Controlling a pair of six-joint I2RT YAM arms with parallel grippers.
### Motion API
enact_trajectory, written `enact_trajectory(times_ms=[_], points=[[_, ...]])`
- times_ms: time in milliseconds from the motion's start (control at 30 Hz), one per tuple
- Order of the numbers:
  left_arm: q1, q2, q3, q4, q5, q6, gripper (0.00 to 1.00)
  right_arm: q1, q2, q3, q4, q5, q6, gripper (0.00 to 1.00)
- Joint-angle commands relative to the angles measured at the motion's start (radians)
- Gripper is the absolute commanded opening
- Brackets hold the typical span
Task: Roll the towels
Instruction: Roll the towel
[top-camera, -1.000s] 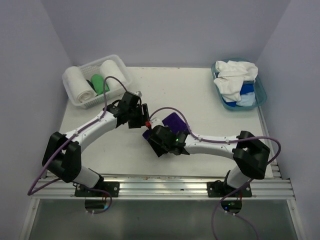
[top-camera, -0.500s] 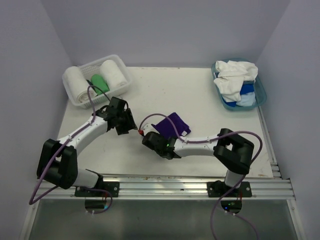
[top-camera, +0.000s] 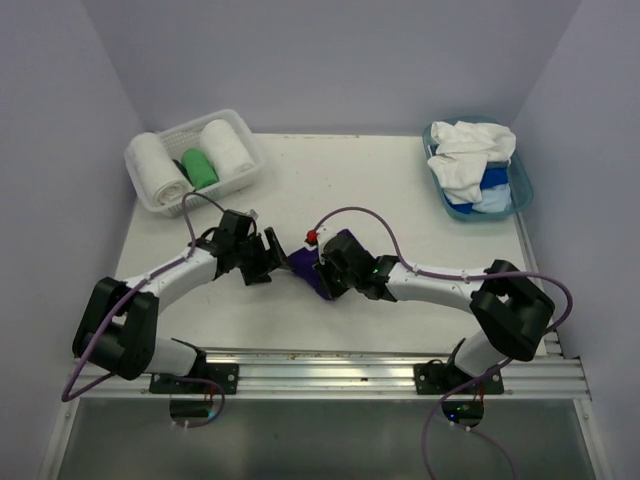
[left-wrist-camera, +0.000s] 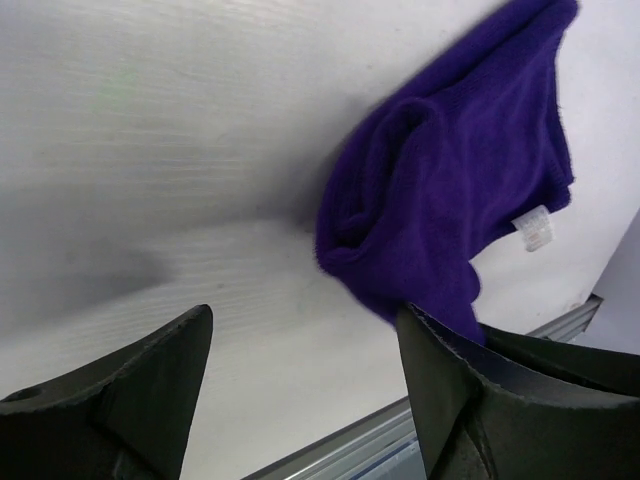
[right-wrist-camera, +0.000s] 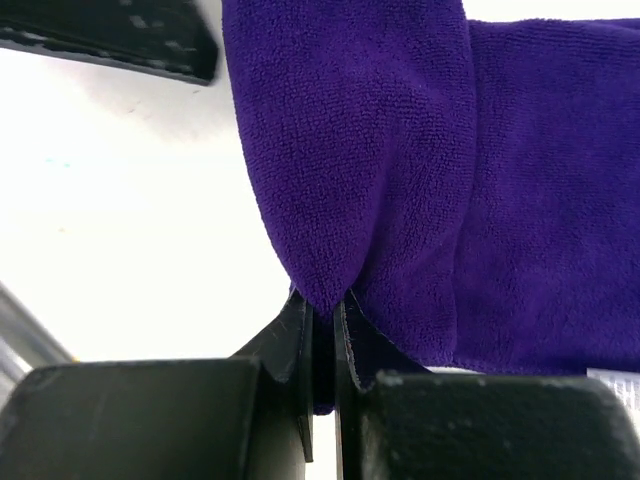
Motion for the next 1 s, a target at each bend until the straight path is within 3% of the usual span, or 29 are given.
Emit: enact_trajectory(times_ms=[0,367,533,633,667,700,733,767,800,867,967], points=[[-0.04,-0.01,0.004,0.127,0.065,-0.036,0.79,0.005,-0.026,-0.019,0.053,-0.153,0.04,0.0],[-0.072,0.058,-0.036,0.263,0.052,-0.112,0.79,0.002,-0.009,-0.013,0.052,-0.151,0.052,0.0],[-0.085,0.119,-0.011,0.264,0.037,-0.122,0.68,0.002,-0.006,-0.017,0.048,-0.145,0.051,0.0],[-0.088,0.165,0.005,0.244,0.019,-0.12,0.47,0.002,-0.005,-0.017,0.042,-0.147,0.043,0.0],[-0.088,0.183,0.01,0.236,0.016,-0.119,0.32,0.003,-0.008,-0.014,0.038,-0.145,0.031,0.01],[-0.089,0.193,0.022,0.227,0.017,-0.117,0.23,0.003,-0.009,-0.005,0.021,-0.147,0.028,0.1],[-0.089,0.194,0.025,0.21,0.019,-0.116,0.16,0.003,-0.012,0.001,0.01,-0.147,0.023,0.31],[-0.089,0.194,0.027,0.199,0.019,-0.114,0.05,0.003,-0.014,0.009,-0.002,-0.142,0.011,0.37],[-0.091,0.19,0.03,0.188,0.017,-0.114,0.0,0.006,-0.024,0.024,-0.022,-0.135,0.005,0.44],[-0.089,0.184,0.038,0.141,0.003,-0.114,0.0,0.019,-0.034,0.048,-0.04,-0.089,-0.02,0.55],[-0.091,0.176,0.035,0.102,-0.009,-0.114,0.0,0.034,-0.032,0.082,-0.07,-0.047,-0.05,0.61]])
